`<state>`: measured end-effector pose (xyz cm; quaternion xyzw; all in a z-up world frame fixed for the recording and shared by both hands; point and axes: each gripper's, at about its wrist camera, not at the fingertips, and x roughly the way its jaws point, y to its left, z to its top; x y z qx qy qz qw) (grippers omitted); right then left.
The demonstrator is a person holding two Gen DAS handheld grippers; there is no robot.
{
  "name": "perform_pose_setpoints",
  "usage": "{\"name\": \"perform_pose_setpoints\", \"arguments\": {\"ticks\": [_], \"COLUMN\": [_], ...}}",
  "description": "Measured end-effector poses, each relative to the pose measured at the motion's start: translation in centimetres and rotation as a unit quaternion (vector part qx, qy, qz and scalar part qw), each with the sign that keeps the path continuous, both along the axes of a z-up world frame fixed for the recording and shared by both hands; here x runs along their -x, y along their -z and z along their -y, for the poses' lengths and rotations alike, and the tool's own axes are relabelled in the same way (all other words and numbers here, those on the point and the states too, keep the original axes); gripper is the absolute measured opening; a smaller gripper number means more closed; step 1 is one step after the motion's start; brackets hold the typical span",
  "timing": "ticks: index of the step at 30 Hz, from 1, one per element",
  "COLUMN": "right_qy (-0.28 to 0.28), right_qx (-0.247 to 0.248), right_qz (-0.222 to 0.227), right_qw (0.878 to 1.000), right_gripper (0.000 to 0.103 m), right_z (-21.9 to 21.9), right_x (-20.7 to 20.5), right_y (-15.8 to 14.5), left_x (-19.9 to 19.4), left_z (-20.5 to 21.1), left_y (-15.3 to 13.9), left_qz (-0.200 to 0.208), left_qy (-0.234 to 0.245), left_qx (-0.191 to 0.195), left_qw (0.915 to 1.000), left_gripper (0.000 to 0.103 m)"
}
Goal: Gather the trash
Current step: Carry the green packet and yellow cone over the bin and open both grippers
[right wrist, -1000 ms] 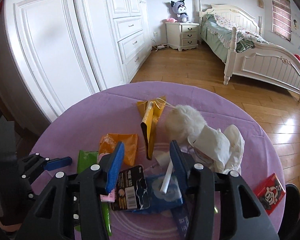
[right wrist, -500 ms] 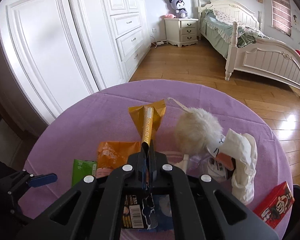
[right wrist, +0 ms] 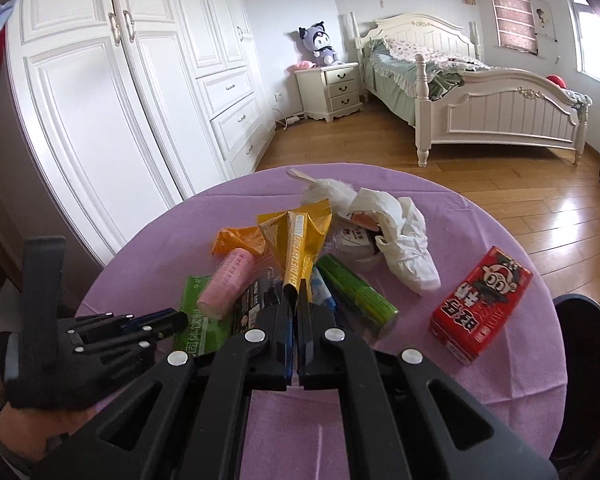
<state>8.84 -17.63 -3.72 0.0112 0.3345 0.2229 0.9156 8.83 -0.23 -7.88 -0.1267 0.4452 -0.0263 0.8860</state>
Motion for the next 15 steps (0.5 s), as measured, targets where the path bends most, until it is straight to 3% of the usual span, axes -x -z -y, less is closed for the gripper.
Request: {"name": "perform_pose_setpoints", "arguments": {"ticks": [7, 10, 11, 13, 15], "right_qy": [0.013, 0.021, 0.02, 0.017, 0.015], "right_qx": [-0.025, -0.031, -0.033, -0.035, -0.034], "right_qz": [-0.003, -0.008, -0.009, -0.01, -0.004], "right_qw": [1.0, 0.999, 0.999, 0.999, 0.999], "right_gripper": [0.002, 0.002, 0.003, 0.004, 0.006], "right_z": [3.0, 3.8, 3.9, 4.0, 4.2], "right_x": [0.9, 1.2, 1.2, 1.6, 1.8], "right_y": [0.7, 1.1, 1.2, 1.3, 1.3], "left_x": [2.0, 1.9, 1.6, 1.5, 1.6], "left_z": [-0.7, -0.3, 0.1, 1.6, 2.6], "left_y": [-0.3, 0.0, 0.1, 0.2, -0.1], "left_qz": [0.0, -0.028, -0.037, -0.042, -0.027], "left_qy": [0.024, 0.019, 0.015, 0.001, -0.004], "left_qx": [0.042, 0.051, 0.042, 0.0, -0.017], "left_qw": [0.9988, 0.9981, 0.9983, 0.9991, 0.9995], "left_gripper": [0.002, 0.006, 0.013, 0.068, 0.085]}}
